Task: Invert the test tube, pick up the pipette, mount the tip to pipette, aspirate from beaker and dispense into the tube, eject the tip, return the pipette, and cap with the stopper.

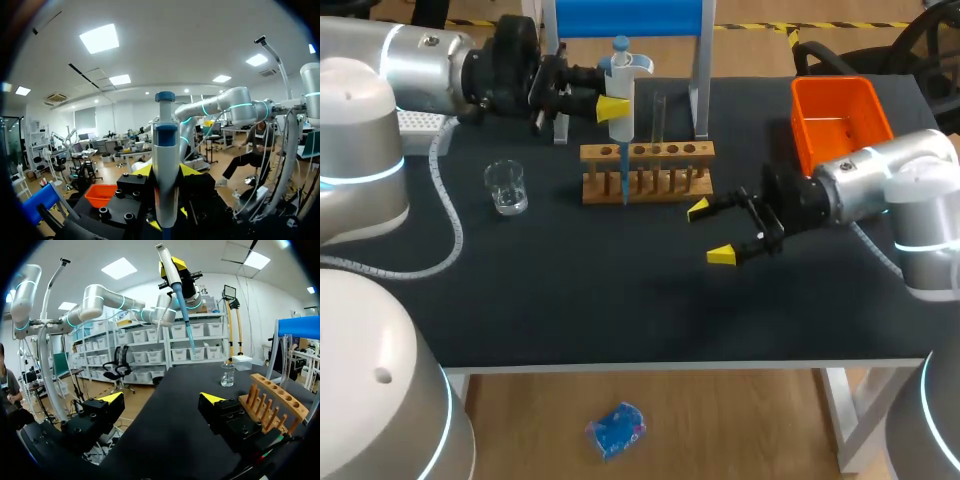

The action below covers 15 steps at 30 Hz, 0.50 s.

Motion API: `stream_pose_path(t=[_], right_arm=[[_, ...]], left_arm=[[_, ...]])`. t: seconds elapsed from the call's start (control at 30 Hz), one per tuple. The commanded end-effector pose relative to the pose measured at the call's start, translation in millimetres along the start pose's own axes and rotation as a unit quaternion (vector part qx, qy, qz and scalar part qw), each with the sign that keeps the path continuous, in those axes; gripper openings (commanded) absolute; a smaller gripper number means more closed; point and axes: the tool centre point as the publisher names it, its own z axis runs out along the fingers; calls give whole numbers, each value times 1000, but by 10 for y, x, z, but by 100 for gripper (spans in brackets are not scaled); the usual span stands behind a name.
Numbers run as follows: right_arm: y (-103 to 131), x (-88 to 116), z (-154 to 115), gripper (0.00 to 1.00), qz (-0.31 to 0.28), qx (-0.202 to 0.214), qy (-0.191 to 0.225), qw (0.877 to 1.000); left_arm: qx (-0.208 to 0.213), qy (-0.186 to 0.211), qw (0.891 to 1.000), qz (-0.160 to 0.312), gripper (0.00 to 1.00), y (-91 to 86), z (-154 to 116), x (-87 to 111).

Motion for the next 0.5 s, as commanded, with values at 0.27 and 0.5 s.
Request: stream_pose_path(t=[0.27,0.5], right_arm=[[105,-65,348,100,-49,39,-80,995],[213,-209,713,100,-60,59,-125,989]], left_arm=[[-21,-77,996,-40,0,10,-658,-87],[-8,-133,990,-50,0,91,-1167,-141]])
